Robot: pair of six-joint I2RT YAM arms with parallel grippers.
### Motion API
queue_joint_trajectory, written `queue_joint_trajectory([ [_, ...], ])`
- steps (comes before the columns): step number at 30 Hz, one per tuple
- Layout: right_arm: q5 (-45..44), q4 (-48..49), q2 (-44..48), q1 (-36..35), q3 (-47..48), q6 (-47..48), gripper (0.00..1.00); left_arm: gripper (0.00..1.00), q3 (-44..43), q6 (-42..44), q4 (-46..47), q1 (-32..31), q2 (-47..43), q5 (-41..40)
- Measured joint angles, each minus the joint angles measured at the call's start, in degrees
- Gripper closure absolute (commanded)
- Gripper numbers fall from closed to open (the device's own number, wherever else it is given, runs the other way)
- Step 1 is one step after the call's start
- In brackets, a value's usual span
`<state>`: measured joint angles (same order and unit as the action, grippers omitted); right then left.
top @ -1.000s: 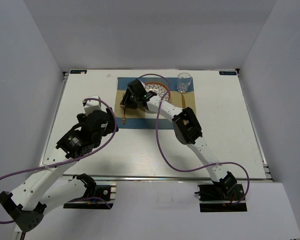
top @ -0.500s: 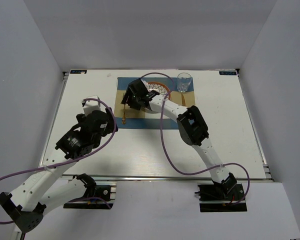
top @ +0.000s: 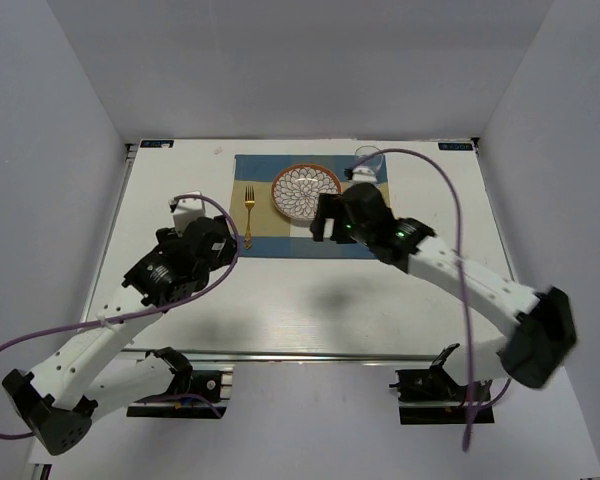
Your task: Set the dinner table for one person
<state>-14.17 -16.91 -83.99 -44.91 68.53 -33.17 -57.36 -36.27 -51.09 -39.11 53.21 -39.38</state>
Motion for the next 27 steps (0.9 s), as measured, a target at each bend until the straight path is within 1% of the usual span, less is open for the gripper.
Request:
queue_joint_trajectory([
  [2,-3.0,-2.5,9.7,0.0,-4.9,2.5,0.11,0.02,-1.3,-0.1,-1.3,0.0,1.5,0.1],
  [7,-9.8,-10.8,25.1,0.1,-9.4,5.4,0.11,0.02,-5.7,-0.7,-5.4,0.0,2.3,0.5],
  [11,-13.9,-19.2,37.4,0.1,-11.4,5.6,0.11,0.02,-7.3,-1.7,-8.9,0.0,-1.6,0.8],
  [15,-17.0,-24.0,47.0,0.2,-11.3,6.4,0.11,0.02,-7.9,-4.2,-13.3,0.0,-6.1,-0.4],
  [18,-19.6,-27.9,50.4,0.2,-10.7,6.8,0.11,0.02,-7.7,-6.3,-16.9,0.0,-8.3,-1.3],
  [23,-21.6,-33.5,50.5,0.2,-10.3,6.8,0.11,0.02,-6.0,-8.0,-19.6,0.0,-11.3,-0.8],
  [27,-22.4,-35.7,51.6,0.2,-10.3,6.7,0.11,0.02,-5.8,-8.7,-20.8,0.0,-12.6,-0.6],
])
